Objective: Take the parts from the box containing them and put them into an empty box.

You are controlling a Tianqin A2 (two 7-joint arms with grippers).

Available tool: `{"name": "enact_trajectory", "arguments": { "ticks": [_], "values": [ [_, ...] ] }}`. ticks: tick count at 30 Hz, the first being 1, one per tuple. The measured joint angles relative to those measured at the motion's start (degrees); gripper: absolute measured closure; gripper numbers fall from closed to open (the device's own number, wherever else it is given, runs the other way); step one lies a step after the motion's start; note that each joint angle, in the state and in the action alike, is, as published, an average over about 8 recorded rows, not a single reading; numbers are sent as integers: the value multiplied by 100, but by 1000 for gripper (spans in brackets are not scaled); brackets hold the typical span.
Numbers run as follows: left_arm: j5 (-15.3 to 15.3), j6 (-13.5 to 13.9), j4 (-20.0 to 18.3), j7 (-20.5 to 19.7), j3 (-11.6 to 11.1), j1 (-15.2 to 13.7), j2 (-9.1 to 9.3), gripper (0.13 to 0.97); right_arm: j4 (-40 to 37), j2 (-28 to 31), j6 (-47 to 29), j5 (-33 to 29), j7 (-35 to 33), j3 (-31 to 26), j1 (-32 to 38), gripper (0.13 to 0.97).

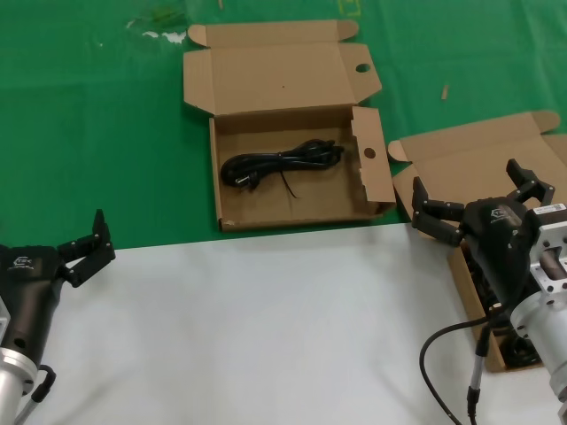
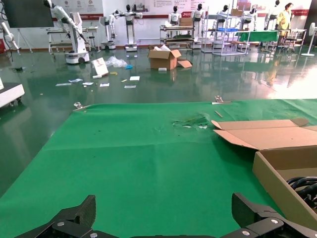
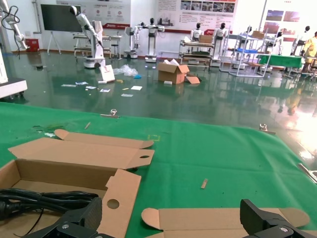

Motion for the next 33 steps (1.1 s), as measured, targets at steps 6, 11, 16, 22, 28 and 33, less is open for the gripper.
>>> {"name": "enact_trajectory", "arguments": {
  "ticks": [6, 11, 16, 22, 28, 33],
  "values": [
    [0, 0, 0, 0, 0, 0, 0, 132, 0, 0, 0, 0, 0, 0, 0, 129],
    [0, 0, 0, 0, 0, 0, 0, 132, 0, 0, 0, 0, 0, 0, 0, 129],
    [0, 0, 0, 0, 0, 0, 0, 132, 0, 0, 0, 0, 0, 0, 0, 129],
    [0, 0, 0, 0, 0, 0, 0, 132, 0, 0, 0, 0, 0, 0, 0, 129],
    [0, 0, 0, 0, 0, 0, 0, 132, 0, 0, 0, 0, 0, 0, 0, 129],
    [0, 0, 0, 0, 0, 0, 0, 132, 0, 0, 0, 0, 0, 0, 0, 129]
  ]
}}
